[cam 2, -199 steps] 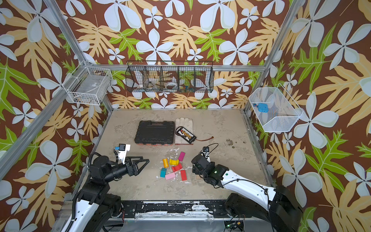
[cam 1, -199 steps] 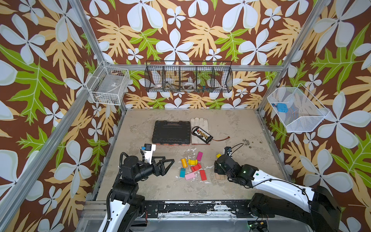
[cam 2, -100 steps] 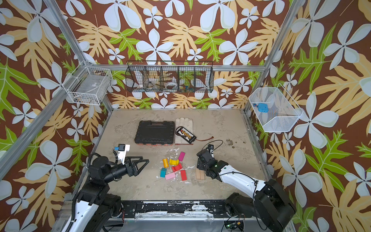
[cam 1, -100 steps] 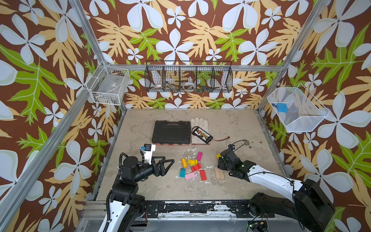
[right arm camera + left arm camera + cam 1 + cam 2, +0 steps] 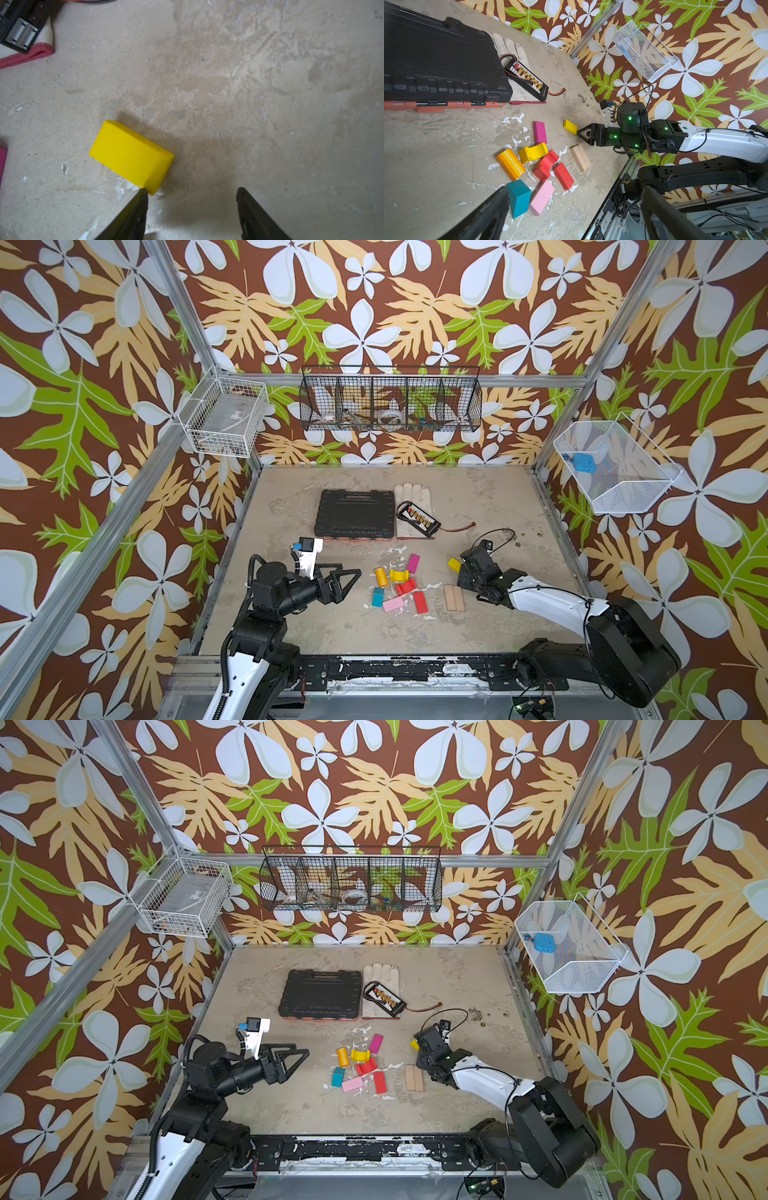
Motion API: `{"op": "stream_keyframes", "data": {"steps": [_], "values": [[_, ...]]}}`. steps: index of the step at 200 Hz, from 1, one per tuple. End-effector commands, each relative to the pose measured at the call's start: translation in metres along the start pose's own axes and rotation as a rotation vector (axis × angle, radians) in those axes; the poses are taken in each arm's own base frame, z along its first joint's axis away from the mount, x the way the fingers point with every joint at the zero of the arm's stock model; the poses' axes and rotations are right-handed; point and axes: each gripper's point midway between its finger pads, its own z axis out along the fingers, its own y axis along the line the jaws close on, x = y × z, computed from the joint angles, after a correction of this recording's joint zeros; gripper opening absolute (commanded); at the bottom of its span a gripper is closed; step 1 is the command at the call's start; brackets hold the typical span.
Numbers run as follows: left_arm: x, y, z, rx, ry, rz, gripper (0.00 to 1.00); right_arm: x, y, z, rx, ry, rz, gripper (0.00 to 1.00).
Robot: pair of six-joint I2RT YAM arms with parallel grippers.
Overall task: Build the wood block tower
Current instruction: 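Move the right gripper farther from the robot toward the yellow block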
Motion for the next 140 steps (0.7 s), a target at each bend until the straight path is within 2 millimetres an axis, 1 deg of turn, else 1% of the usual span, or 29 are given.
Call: {"op": "stream_keyframes", "data": {"steps": [1,32,71,104,140], "values": [[-0.006,-0.007,-0.003,0.02,-0.028,0.034,1.0,-0.003,-0.004,0.0,0.006,-0.019,0.009,0.68],[-0.003,-0.004,0.0,0.019,-0.006,0.019,1.0,-0.005,-0.005,0.003,0.015,-0.019,0.019,0.68],[-0.003,-0.005,0.0,0.023,-0.01,0.024,1.0,-0.008,-0.009,0.012,0.039,-0.006,0.041,0.68],[-0.003,-0.004,0.001,0.021,-0.007,0.02,1.0,-0.016,-0.009,0.016,0.05,-0.007,0.058,0.68],[-0.003,-0.004,0.001,0.022,-0.005,0.019,1.0,-0.018,-0.016,0.021,0.07,-0.001,0.082,0.69]]}}
